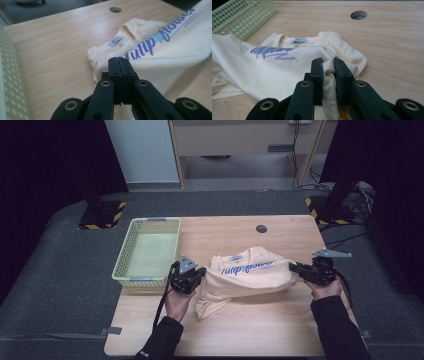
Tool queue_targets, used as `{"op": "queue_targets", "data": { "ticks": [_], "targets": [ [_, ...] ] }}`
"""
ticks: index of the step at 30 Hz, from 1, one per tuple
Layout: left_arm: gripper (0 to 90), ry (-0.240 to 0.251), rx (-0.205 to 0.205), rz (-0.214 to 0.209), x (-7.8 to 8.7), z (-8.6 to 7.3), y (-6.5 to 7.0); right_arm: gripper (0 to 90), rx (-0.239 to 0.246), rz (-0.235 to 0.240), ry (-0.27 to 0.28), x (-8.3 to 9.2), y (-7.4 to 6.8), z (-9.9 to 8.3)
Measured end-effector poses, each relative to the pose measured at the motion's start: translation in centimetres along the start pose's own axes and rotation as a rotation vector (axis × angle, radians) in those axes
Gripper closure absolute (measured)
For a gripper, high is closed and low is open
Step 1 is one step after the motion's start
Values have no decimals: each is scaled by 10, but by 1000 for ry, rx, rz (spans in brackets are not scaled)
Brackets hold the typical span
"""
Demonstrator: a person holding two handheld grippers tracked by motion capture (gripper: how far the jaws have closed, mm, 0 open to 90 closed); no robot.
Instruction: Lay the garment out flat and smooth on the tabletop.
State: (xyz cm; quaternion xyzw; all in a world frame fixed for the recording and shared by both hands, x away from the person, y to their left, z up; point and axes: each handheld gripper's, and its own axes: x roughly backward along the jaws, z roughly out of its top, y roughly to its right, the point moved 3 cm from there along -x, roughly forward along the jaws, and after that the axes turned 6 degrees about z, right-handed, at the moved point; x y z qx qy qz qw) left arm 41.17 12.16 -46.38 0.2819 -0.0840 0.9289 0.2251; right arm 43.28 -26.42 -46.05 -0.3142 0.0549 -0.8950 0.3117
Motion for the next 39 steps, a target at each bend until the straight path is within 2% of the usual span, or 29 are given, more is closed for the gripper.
{"op": "queue_targets", "data": {
  "ticks": [1, 2, 3, 4, 6, 8, 11, 12, 13, 15, 16, 18, 20, 21, 24, 27, 28, 29, 32, 35, 39],
  "targets": [
    [894, -8, 3, 14, -8, -1, -2, 784, -15, -30, -9, -15, 7, 2],
    [894, -31, 4, 37, -21, -5, -5, 781, -20, -43, -11, -22, 11, 1],
    [893, -31, 4, 37, -21, -5, -5, 781, -20, -43, -11, -22, 11, 1],
    [893, -42, -1, 46, -27, -7, -7, 773, -21, -86, -16, -35, 19, 0],
    [893, -64, -22, 75, -37, -11, -8, 773, -25, -102, -14, -41, 23, -2],
    [890, -82, -25, 80, -44, -14, -9, 754, -23, -129, -14, -52, 32, -6],
    [881, -95, -38, 93, -47, -15, -8, 704, -30, -132, -15, -57, 36, -8],
    [846, -95, -41, 106, -45, -15, -9, 639, -18, -152, 0, -56, 39, -8],
    [815, -95, -41, 106, -45, -15, -9, 639, -18, -152, 0, -56, 39, -8],
    [777, -74, -36, 119, -34, -11, -12, 565, -22, -159, 55, -45, 42, -5],
    [755, -74, -36, 119, -34, -11, -12, 554, -17, -161, 74, -39, 42, -4],
    [740, -62, -32, 121, -24, -10, -14, 545, -15, -160, 87, -33, 42, -3],
    [702, -62, -30, 108, -13, -10, -14, 524, 0, -150, 99, -21, 40, -2],
    [671, -62, -32, 95, -3, -13, -13, 499, 12, -130, 100, -12, 35, -3],
    [644, -60, -25, 78, 6, -18, -10, 481, 23, -109, 97, -3, 31, -6],
    [603, -57, 17, 46, 16, -25, -9, 448, 30, -85, 87, 9, 27, -14],
    [597, -54, 45, 30, 21, -30, -9, 438, 29, -78, 85, 11, 27, -17],
    [588, -54, 45, 30, 21, -30, -9, 438, 29, -78, 85, 11, 27, -17],
    [572, -68, 82, 2, 21, -38, -7, 408, 45, -66, 70, 13, 30, -31],
    [564, -74, 88, -7, 18, -39, -5, 397, 43, -62, 62, 10, 34, -36],
    [569, -86, 75, -14, 10, -40, 1, 390, 54, -52, 38, 0, 40, -41]
  ]
}}
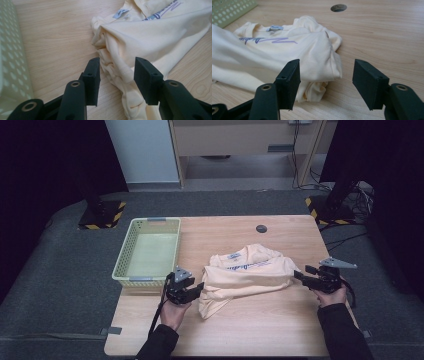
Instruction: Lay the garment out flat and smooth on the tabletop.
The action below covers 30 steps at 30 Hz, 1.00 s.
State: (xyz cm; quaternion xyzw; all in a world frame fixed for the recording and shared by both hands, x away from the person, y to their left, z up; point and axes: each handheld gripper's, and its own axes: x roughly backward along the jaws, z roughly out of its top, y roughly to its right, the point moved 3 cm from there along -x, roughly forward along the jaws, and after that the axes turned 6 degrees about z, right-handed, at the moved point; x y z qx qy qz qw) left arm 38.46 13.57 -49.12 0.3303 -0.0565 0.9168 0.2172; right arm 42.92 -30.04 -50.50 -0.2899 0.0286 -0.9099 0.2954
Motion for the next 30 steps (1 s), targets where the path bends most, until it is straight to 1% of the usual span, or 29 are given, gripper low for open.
{"op": "queue_targets", "data": {
  "ticks": [3, 4, 5, 6, 8, 9, 10, 11, 14, 19, 22, 26, 27, 28, 30],
  "targets": [
    [590, -13, -6, -8, -7, -1, 3, 409, 8, 8, -28, -9, 1, -3],
    [606, -20, -14, -15, -11, -1, 4, 446, 13, 10, -49, -16, 1, -5],
    [621, -20, -14, -15, -11, -1, 4, 446, 13, 10, -49, -16, 1, -5],
    [621, -20, -19, -16, -13, -2, 5, 491, 13, 12, -64, -18, 0, -6],
    [671, -21, -31, -19, -16, -2, 6, 617, 36, 7, -82, -22, -1, -7],
    [704, -22, -34, -21, -16, -2, 6, 703, 45, 2, -87, -22, -2, -7],
    [733, -25, -42, -22, -17, -3, 6, 768, 55, -2, -87, -21, -4, -7],
    [763, -25, -46, -23, -17, -3, 6, 805, 60, -1, -83, -19, -5, -6],
    [837, -24, -60, -28, -17, -3, 7, 831, 76, 7, -72, -14, -11, -1],
    [858, -18, -76, -31, -13, -2, 8, 834, 71, 33, -65, -4, -22, 6],
    [862, -5, -71, -35, -8, 0, 8, 833, 42, 62, -38, 6, -31, 15],
    [865, 46, -47, -46, 7, 8, 5, 833, 12, 83, -3, 17, -36, 26],
    [866, 56, -38, -55, 13, 10, 5, 833, 6, 86, 2, 19, -37, 28],
    [867, 62, -32, -64, 17, 11, 5, 832, -10, 94, 3, 22, -38, 30],
    [867, 65, -35, -77, 26, 9, 6, 831, -33, 112, -7, 28, -40, 31]
  ]
}}
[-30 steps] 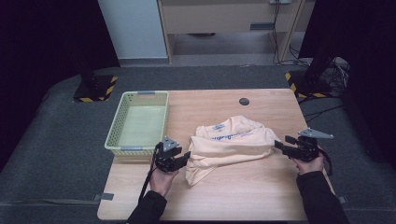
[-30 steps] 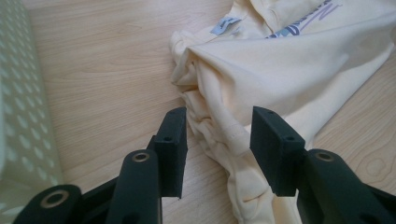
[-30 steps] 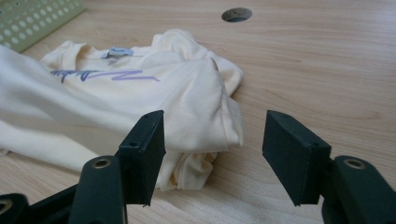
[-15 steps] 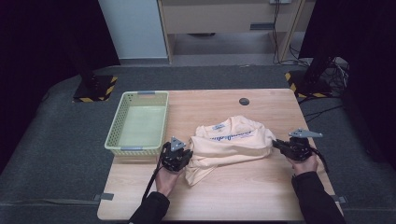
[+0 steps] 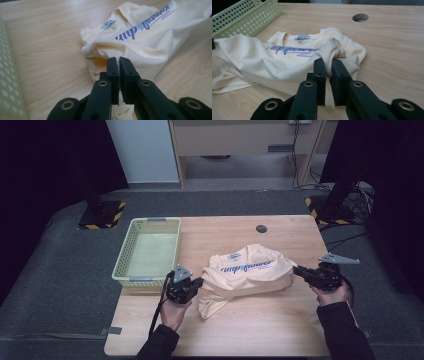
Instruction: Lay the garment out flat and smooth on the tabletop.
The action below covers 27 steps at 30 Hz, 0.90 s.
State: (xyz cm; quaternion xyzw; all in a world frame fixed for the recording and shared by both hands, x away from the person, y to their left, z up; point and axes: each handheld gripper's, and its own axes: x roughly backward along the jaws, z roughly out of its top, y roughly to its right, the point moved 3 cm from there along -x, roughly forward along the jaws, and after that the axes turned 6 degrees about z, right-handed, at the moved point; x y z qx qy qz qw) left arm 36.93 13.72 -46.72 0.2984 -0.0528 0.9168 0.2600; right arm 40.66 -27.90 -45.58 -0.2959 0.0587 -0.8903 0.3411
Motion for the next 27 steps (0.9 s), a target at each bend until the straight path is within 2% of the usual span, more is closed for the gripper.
{"op": "queue_targets", "data": {
  "ticks": [3, 5, 6, 7, 8, 9, 10, 11, 12, 14, 15, 16, 19, 20, 22, 24, 25, 26, 27],
  "targets": [
    [867, -14, -6, -28, 14, -7, 7, 830, -18, 14, -9, 11, -6, -3],
    [867, -39, -28, -50, 27, -18, 16, 828, -38, 28, -18, 25, -12, -10],
    [867, -39, -28, -50, 27, -18, 16, 828, -38, 28, -18, 25, -12, -10],
    [867, -57, -38, -63, 35, -26, 22, 827, -43, 35, -25, 35, -17, -15],
    [867, -57, -38, -63, 35, -26, 22, 827, -43, 35, -25, 35, -17, -15],
    [866, -64, -44, -68, 39, -31, 25, 825, -53, 42, -37, 43, -22, -23],
    [866, -73, -44, -76, 43, -36, 28, 825, -53, 42, -37, 43, -22, -23],
    [866, -96, -51, -89, 47, -46, 34, 823, -64, 49, -55, 49, -26, -34],
    [866, -96, -51, -89, 47, -46, 34, 823, -64, 49, -55, 49, -26, -34],
    [864, -128, -60, -103, 48, -58, 39, 823, -76, 53, -84, 53, -29, -48],
    [862, -144, -69, -112, 48, -63, 42, 822, -89, 50, -134, 54, -31, -63],
    [862, -163, -80, -117, 47, -69, 44, 822, -89, 50, -134, 54, -31, -63],
    [856, -213, -110, -115, 40, -80, 47, 810, -88, 36, -216, 51, -29, -88],
    [851, -224, -119, -110, 38, -82, 47, 793, -83, 27, -225, 50, -28, -91],
    [804, -224, -123, -102, 37, -83, 47, 764, -76, 14, -229, 49, -27, -93],
    [785, -204, -122, -90, 38, -81, 46, 657, -41, -15, -216, 46, -25, -94],
    [637, -163, -127, -50, 39, -79, 44, 598, -27, -32, -198, 45, -23, -93],
    [572, -163, -127, -50, 39, -79, 44, 598, -27, -32, -198, 45, -23, -93],
    [498, -140, -126, -29, 40, -77, 42, 487, -16, -46, -158, 45, -21, -90]
  ]
}}
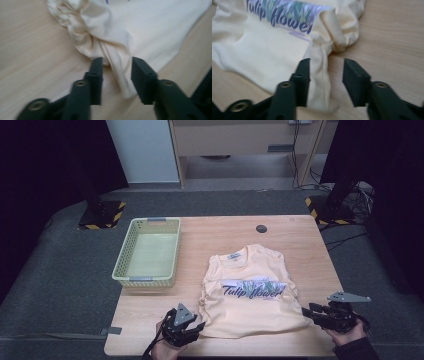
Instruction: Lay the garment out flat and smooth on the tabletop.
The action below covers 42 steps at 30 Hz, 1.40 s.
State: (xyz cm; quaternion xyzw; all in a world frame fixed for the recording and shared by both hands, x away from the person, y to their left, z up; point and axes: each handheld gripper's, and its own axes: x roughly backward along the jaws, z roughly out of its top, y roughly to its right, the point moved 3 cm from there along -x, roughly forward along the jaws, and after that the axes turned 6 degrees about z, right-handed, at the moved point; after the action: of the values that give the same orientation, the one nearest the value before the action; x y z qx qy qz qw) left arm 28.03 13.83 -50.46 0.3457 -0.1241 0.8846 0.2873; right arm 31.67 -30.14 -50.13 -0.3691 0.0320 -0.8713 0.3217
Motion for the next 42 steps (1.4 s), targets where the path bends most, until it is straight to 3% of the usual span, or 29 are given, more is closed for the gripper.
{"op": "queue_targets", "data": {
  "ticks": [1, 2, 3, 4, 5, 7, 11, 12, 13, 14, 15, 16, 19, 22, 27, 32, 39, 42],
  "targets": [
    [498, 28, 0, 26, 1, 1, -2, 487, 0, 0, 0, 0, 0, 0],
    [369, 65, -16, 84, 2, 5, -4, 411, 2, -10, 30, 1, 2, 2],
    [333, 65, -16, 84, 2, 5, -4, 411, 2, -10, 30, 1, 2, 2],
    [293, 93, -28, 134, 0, 10, -6, 348, 15, -19, 45, -1, 4, 5],
    [251, 93, -28, 134, 0, 10, -6, 348, 15, -19, 45, -1, 4, 5],
    [203, 91, -62, 199, -10, 17, -7, 280, 43, -40, 39, -11, 7, 7],
    [186, 56, -110, 216, -24, 19, -6, 193, 84, -57, 25, -24, 7, 10],
    [185, 24, -133, 220, -32, 16, -5, 126, 115, -96, 17, -32, 7, 9],
    [183, 24, -133, 220, -32, 16, -5, 126, 115, -96, 17, -32, 7, 9],
    [178, -12, -157, 226, -38, 12, -5, 111, 134, -124, -14, -40, 7, 6],
    [174, -12, -157, 226, -38, 12, -5, 111, 134, -124, -14, -40, 7, 6],
    [166, -49, -173, 239, -42, 8, -5, 95, 155, -153, -56, -47, 8, 4],
    [149, -75, -171, 237, -44, 4, -4, 95, 158, -176, -89, -51, 10, 1],
    [143, -111, -220, 243, -45, -2, 5, 85, 156, -198, -127, -51, 14, -6],
    [127, -126, -235, 240, -45, -5, 11, 72, 174, -216, -167, -50, 16, -12],
    [116, -138, -203, 234, -43, -7, 10, 66, 171, -211, -196, -46, 13, -19],
    [118, -140, -201, 219, -39, -9, 13, 64, 188, -205, -218, -39, 8, -26],
    [131, -105, -156, 181, -34, -3, 9, 51, 174, -187, -204, -36, 7, -23]
  ]
}}
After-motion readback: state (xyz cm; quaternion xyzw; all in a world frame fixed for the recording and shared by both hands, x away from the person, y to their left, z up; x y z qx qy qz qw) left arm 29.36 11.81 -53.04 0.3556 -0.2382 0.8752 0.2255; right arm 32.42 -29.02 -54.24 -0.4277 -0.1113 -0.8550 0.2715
